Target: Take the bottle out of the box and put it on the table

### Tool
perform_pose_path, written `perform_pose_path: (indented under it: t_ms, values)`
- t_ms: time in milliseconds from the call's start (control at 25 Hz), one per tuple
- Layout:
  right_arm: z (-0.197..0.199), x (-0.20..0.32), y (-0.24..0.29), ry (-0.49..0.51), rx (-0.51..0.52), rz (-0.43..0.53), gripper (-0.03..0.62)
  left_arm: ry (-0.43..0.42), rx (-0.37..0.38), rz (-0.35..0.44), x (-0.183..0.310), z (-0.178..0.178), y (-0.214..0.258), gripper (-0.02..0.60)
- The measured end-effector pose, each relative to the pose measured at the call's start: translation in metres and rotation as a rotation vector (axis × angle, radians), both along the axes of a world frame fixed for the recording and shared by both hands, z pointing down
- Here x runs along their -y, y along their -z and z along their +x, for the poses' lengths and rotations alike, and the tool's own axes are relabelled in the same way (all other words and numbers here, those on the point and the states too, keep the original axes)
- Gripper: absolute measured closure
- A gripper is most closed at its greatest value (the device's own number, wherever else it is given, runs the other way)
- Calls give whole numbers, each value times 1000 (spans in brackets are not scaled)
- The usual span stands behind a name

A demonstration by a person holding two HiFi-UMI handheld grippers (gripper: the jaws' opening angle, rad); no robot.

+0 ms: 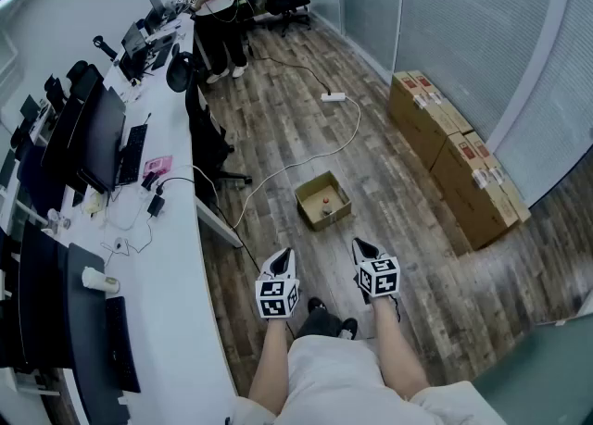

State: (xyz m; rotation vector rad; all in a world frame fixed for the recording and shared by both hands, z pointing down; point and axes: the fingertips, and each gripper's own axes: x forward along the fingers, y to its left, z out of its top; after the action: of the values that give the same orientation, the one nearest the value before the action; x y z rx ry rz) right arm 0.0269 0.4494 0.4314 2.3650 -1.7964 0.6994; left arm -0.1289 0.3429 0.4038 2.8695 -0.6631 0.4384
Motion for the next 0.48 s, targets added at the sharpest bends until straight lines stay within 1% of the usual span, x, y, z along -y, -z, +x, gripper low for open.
perform_pose_path:
  t_ms: [120,200,400,480]
  values:
    - [-20,-12,-9,-15,26,-12,555,53,22,-59,-6,-25,-16,566]
    - [-22,-13,-10,-12,25,-16,554,63,21,-74,-9,-24,-19,566]
    - [-20,0,-3,2,29,2,554,18,30,-43,-13,-8,-12,566]
    - [-19,5,-1,12,29,4,554,17,31,-41,-12,-5,-11,566]
